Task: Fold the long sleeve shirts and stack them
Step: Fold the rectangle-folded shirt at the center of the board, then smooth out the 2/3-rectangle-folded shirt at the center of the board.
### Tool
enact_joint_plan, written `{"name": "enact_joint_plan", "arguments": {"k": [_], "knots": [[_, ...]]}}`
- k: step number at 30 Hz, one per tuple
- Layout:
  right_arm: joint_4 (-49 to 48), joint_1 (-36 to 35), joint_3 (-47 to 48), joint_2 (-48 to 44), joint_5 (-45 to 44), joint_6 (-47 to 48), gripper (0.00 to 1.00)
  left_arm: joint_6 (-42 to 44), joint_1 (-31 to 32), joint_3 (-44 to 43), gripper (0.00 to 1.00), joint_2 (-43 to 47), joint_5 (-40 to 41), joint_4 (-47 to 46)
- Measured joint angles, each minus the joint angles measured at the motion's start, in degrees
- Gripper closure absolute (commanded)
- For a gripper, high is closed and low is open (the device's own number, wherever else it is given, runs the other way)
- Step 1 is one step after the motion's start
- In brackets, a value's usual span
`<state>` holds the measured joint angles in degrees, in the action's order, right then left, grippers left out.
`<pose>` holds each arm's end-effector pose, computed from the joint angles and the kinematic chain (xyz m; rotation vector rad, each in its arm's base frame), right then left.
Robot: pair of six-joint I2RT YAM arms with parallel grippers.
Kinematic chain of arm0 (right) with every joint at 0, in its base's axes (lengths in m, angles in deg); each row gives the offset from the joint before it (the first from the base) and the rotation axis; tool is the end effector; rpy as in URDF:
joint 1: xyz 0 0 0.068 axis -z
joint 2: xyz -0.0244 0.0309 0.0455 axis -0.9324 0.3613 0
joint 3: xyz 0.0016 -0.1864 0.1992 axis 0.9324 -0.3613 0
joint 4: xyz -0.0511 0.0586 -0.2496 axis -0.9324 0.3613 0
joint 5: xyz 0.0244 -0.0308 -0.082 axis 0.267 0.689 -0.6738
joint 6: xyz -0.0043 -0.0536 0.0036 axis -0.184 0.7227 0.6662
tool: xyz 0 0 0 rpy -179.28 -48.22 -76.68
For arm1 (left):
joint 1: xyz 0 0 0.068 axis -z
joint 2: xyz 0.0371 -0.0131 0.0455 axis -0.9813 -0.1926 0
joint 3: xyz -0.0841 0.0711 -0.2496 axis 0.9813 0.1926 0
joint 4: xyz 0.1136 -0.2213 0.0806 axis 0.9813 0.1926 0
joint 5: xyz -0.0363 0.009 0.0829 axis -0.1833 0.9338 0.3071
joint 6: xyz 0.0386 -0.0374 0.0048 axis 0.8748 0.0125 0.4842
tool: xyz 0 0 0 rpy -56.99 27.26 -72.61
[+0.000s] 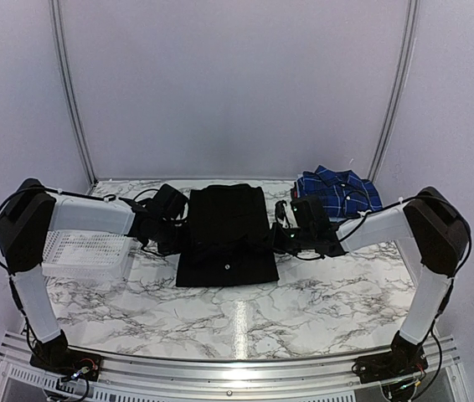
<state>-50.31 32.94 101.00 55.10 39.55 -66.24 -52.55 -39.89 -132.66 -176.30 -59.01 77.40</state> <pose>0.2999 0.2275 0.1579 -0.0305 2.3733 0.9777 0.3035 -0.2455 0.1788 -0.0589 2.5231 -0.6044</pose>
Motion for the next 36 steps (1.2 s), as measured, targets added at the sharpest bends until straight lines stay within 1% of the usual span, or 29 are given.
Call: {"name": "enact_joint_plan", "arguments": {"k": [1,2,5,7,8,10,12,15,17,19,22,23,24,27,28,32,34,36], "knots": [[-0.04,0.07,0.00,0.20,0.00,0.00,1.00,0.15,-0.09,-0.22,0.98,-0.37,0.00,-0.02],[-0.04,0.13,0.02,0.42,0.02,0.00,0.94,0.35,-0.24,-0.31,0.91,-0.68,-0.04,-0.04],[0.22,0.20,0.02,0.70,0.13,0.15,0.68,1.33,-0.55,-0.33,0.54,-0.85,-0.33,0.00],[0.33,0.17,0.04,0.63,0.02,1.01,0.54,1.68,-0.70,-0.70,0.33,-0.85,-0.37,0.04],[0.68,0.17,0.04,0.44,-0.17,1.29,0.46,2.32,-0.76,-0.92,0.27,-0.74,-0.28,0.17],[1.60,0.17,0.04,-0.26,-0.79,2.10,0.32,3.28,-0.96,-1.01,0.18,0.07,0.26,0.48],[2.69,0.20,0.02,-2.10,-1.97,3.30,0.28,4.28,-1.05,-1.01,0.15,1.60,0.85,0.98],[3.26,0.17,-0.24,-6.25,-3.13,5.27,0.27,5.40,-1.18,-0.98,0.14,4.96,1.75,1.92],[3.30,-0.11,-0.44,-9.35,-3.96,6.84,0.30,6.03,-1.18,-0.70,0.15,7.98,2.08,2.10],[3.21,-0.68,-0.66,-11.78,-5.16,8.39,0.34,6.23,-1.16,0.15,0.18,11.06,2.08,2.05],[3.21,-2.49,-1.90,-13.94,-6.62,10.32,0.43,6.25,-0.50,2.49,0.30,14.84,2.03,2.03],[3.30,-3.52,-2.45,-14.27,-6.91,11.04,0.46,6.32,-0.15,3.48,0.37,15.69,2.08,2.05],[3.48,-4.70,-2.97,-14.34,-7.13,11.67,0.49,6.34,0.39,4.48,0.40,16.33,2.01,2.08],[4.66,-7.82,-3.91,-13.77,-7.41,13.33,0.60,6.12,2.47,7.06,0.50,16.87,1.92,2.14],[5.01,-8.70,-3.93,-13.11,-7.39,13.84,0.66,6.27,3.39,7.98,0.53,16.81,1.84,2.16],[5.97,-10.40,-2.78,-8.11,-6.93,14.99,0.83,6.08,5.33,8.90,0.63,15.15,1.51,1.99],[6.82,-10.40,-0.85,-4.66,-6.93,15.37,0.87,6.10,5.53,8.81,0.65,13.49,1.29,1.77],[8.09,-10.40,2.25,-1.01,-6.88,15.61,0.87,6.01,5.53,8.46,0.67,11.67,1.20,1.73]]}}
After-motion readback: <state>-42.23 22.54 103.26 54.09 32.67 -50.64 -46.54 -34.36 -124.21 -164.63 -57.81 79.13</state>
